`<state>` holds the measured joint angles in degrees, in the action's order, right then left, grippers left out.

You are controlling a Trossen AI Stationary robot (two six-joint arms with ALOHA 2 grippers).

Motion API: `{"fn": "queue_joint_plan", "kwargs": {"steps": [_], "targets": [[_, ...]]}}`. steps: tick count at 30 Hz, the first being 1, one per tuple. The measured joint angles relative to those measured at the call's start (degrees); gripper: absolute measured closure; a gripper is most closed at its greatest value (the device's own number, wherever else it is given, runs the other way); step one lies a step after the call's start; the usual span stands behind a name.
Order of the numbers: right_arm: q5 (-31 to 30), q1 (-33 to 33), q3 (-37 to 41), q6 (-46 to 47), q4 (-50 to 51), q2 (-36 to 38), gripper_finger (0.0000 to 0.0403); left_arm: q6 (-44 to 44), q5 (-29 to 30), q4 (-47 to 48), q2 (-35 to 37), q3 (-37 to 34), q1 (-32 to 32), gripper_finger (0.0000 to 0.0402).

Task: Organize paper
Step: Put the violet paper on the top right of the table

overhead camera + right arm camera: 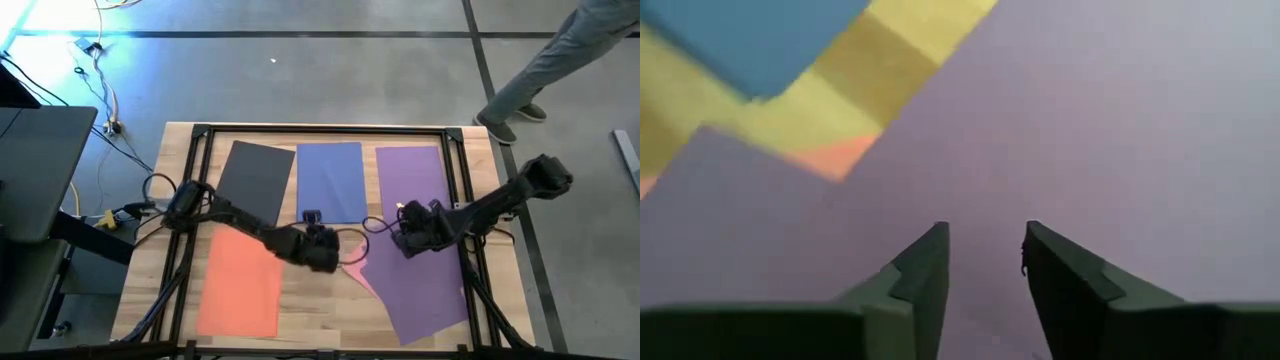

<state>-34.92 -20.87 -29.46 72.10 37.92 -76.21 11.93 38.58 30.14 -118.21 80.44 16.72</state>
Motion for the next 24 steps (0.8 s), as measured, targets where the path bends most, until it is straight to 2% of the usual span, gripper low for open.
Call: {"fn": "queue_joint_plan", "kwargs": {"steps": [5,14,20,24], "targets": [[-0.1,6.3,5.1,0.0,-7.9,-0.8,0.0332,0.0,-0.2,-0.9,0.0,-0.9,-1.9,0.0398],[-0.9,12.2,7.0,-7.0,-13.4,-0.7,0.0388,1.4,-1.0,-2.7,0.0,-5.3,-3.3,0.0401],[-1.5,13.1,7.1,-12.6,-14.1,-0.7,0.04,1.5,-0.9,-3.5,0.0,-6.1,-2.9,0.0401],[-2.6,12.9,4.1,-13.5,-9.4,-0.3,0.0397,1.0,-0.3,-3.3,0.2,-6.1,-2.1,0.0401]]}}
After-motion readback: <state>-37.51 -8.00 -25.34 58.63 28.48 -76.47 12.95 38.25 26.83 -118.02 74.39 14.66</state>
